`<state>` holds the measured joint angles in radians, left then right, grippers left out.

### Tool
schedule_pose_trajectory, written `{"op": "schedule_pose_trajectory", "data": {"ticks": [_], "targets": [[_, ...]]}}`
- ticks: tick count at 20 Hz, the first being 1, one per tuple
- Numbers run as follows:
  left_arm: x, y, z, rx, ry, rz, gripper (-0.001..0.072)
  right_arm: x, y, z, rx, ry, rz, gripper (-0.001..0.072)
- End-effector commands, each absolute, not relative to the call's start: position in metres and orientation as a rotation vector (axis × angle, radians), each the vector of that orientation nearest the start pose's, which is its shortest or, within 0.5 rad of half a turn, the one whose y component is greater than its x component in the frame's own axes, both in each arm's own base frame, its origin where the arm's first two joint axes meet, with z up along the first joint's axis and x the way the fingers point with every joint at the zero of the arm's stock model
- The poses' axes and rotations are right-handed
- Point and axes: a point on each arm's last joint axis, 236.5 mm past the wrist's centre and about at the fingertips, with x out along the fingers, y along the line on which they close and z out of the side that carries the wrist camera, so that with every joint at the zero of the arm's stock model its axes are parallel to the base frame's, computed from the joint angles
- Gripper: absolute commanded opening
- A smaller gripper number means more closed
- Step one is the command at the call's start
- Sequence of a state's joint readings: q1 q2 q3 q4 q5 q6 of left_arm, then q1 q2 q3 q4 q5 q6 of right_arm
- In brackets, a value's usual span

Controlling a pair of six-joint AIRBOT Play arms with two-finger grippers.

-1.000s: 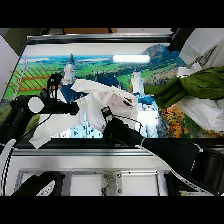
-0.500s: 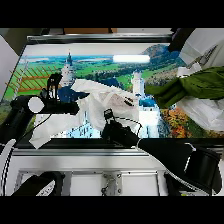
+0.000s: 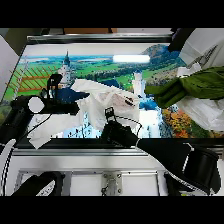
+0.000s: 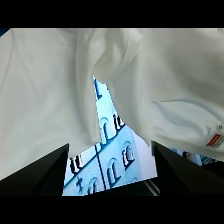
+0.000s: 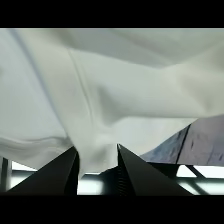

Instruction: Fold the clothes and pants, and hang the long-sleeved shirts on hangers.

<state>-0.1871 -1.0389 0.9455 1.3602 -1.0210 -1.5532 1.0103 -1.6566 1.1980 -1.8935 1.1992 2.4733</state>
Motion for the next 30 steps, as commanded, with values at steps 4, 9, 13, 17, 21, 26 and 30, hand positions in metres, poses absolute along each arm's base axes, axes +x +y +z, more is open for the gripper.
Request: {"op": "schedule_pose_trajectory", "data": {"ticks": [4,9,13,17,21,26,30], "targets": [[0.338,-0.107,0.031,-0.077,1.136,-0.276,0.0549,0.262,0.272,-0.111,-0.348,1.338,-0.027,0.0015],[0.318,-0.133,0.027,-0.021,1.188,-0.352,0.0548,0.272,0.27,-0.047,-0.381,1.27,0.138,0.0014],[0.302,-0.193,0.025,0.046,1.161,-0.487,0.0548,0.263,0.239,0.013,-0.341,1.275,0.175,0.0014],[0.275,-0.245,-0.018,0.148,1.247,-0.588,0.0549,0.261,0.231,0.05,-0.288,1.21,0.206,0.0014],[0.275,-0.267,-0.06,0.106,1.312,-0.543,0.0548,0.258,0.231,0.06,-0.261,1.194,0.223,0.0014],[0.284,-0.264,-0.081,0.07,1.342,-0.486,0.0548,0.252,0.236,0.058,-0.242,1.216,0.241,0.0015],[0.303,-0.242,-0.082,0.024,1.34,-0.421,0.0549,0.252,0.236,0.058,-0.241,1.219,0.242,0.0015]]}}
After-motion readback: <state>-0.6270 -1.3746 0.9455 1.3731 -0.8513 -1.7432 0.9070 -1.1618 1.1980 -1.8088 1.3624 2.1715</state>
